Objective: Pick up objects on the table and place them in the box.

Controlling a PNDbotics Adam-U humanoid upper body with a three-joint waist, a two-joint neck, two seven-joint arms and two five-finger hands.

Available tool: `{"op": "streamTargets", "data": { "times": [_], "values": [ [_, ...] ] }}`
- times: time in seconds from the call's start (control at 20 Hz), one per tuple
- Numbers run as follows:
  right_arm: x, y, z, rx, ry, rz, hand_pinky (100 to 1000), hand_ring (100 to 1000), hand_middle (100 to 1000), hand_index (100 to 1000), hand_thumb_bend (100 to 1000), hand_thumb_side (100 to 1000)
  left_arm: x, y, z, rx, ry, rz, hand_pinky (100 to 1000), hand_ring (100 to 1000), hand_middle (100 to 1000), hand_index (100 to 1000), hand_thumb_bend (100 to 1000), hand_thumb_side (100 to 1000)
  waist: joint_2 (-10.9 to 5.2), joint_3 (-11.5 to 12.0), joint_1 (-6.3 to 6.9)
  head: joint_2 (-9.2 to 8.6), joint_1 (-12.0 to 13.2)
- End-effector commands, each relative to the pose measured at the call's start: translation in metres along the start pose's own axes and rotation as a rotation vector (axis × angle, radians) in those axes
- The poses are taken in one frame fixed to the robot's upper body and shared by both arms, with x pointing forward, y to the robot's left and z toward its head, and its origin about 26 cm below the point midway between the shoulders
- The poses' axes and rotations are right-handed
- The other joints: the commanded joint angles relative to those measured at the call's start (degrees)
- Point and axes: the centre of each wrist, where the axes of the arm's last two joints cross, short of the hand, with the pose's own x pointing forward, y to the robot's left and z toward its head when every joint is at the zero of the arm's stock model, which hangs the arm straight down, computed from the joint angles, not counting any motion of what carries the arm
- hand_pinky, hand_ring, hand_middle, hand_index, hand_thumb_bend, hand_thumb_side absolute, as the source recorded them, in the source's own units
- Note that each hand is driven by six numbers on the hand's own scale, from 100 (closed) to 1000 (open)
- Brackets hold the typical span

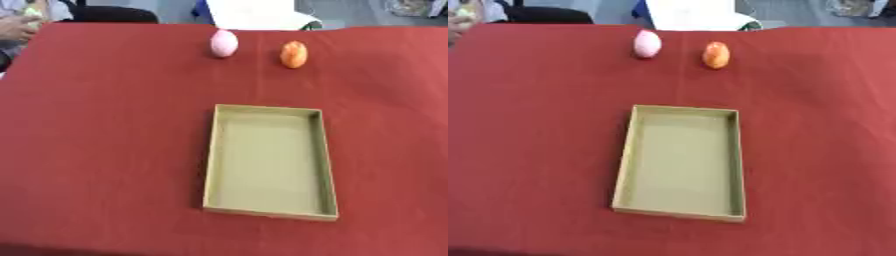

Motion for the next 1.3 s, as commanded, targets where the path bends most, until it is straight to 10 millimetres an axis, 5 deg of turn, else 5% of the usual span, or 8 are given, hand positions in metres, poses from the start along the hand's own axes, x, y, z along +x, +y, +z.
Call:
{"op": "streamTargets", "data": {
  "times": [0.05, 1.3],
  "values": [
    [0.003, -0.012, -0.008, -0.008, -0.022, 0.025, 797, 862, 748, 890, 241, 972, 0.004, -0.001, -0.008, -0.006, -0.031, 0.014, 810, 752, 656, 794, 257, 500, -1.19, 0.24, -0.12, 0.49, -0.55],
    [0.063, 0.021, -0.056, 0.045, -0.186, -0.021, 789, 862, 745, 885, 242, 968, 0.005, -0.003, -0.005, -0.004, -0.017, 0.028, 810, 751, 655, 793, 251, 499, -1.12, 3.93, 0.07, 0.56, -3.97]
  ]
}}
